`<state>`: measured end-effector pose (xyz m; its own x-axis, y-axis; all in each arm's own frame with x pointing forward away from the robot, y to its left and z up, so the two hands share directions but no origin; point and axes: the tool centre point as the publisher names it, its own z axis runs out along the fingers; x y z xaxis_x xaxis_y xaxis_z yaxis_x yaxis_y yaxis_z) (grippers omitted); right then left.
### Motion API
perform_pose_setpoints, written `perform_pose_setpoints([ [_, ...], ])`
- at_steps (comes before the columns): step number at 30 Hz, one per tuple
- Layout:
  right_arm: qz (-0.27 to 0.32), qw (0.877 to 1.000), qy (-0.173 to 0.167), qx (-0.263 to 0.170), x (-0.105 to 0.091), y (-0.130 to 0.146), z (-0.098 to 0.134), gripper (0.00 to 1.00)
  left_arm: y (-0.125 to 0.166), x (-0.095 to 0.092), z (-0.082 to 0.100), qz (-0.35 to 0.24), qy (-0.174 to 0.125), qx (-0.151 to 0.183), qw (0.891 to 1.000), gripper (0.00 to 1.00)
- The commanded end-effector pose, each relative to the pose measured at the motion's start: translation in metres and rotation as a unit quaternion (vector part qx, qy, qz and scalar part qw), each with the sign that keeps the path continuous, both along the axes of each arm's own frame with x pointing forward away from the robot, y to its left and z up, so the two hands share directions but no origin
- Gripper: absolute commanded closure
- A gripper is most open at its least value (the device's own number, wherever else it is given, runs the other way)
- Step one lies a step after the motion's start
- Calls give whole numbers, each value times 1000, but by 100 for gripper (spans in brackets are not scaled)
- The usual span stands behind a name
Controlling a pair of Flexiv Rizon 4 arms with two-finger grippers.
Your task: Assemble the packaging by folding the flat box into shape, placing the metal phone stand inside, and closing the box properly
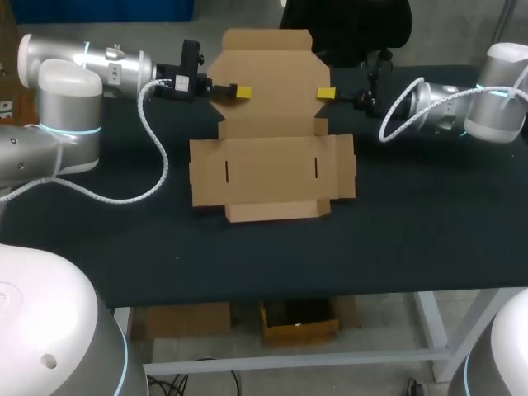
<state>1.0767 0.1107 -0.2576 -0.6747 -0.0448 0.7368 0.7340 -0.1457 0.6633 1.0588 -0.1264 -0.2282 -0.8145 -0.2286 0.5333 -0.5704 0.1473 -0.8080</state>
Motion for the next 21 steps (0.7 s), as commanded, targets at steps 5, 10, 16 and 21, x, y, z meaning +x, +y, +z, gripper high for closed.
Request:
perform_pose_setpoints([
  [5,17,1000,-6,21,2,0,-1,100,-2,-1,0,-4,-6,-4,1000,100],
  [10,17,1000,-6,22,1,-1,0,100,-1,-1,1,-5,-9,-5,1000,100],
  [16,14,1000,-4,21,0,-4,0,70,0,-1,3,-8,-12,-4,1000,100],
  [21,5,1000,-3,9,-3,-9,1,56,1,0,5,-8,-19,-1,1000,100],
])
